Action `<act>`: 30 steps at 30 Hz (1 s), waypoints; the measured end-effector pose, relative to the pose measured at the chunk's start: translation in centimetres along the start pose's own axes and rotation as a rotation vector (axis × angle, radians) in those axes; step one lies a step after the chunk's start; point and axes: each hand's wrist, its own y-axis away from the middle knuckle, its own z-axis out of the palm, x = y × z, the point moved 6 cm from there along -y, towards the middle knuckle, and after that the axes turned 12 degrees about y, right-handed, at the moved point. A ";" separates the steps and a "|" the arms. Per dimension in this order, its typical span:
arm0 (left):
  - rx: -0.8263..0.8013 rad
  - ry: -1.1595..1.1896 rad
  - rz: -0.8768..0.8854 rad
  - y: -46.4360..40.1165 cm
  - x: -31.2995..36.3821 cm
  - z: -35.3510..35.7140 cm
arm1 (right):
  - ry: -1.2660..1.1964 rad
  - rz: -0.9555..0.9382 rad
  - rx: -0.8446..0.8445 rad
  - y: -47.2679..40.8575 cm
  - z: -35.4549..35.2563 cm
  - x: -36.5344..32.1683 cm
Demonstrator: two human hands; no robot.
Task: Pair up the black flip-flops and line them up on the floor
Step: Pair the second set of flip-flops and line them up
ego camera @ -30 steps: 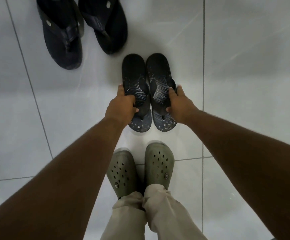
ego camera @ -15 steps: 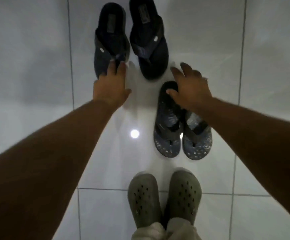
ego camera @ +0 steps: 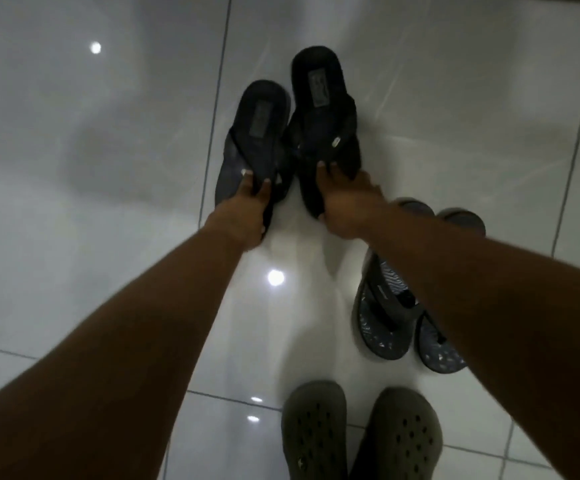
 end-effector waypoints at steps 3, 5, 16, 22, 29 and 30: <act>0.040 0.020 -0.014 2.9 -1.7 1.4 | 0.066 -0.010 0.001 2.0 1.1 -2.8; 0.028 0.034 -0.032 4.2 -2.6 2.3 | 0.066 -0.014 -0.046 3.3 2.0 -4.0; 0.087 0.121 0.023 7.1 -1.7 3.7 | 0.210 -0.090 -0.145 10.3 9.1 -7.6; 0.218 0.056 0.095 10.4 -1.8 4.9 | 0.133 -0.147 -0.092 12.2 8.1 -7.3; -0.059 -0.044 0.106 10.1 -3.8 7.1 | -0.030 0.051 0.089 9.0 5.6 -4.5; -0.079 -0.082 0.119 10.1 -4.2 7.4 | -0.007 0.039 0.010 8.8 6.3 -5.0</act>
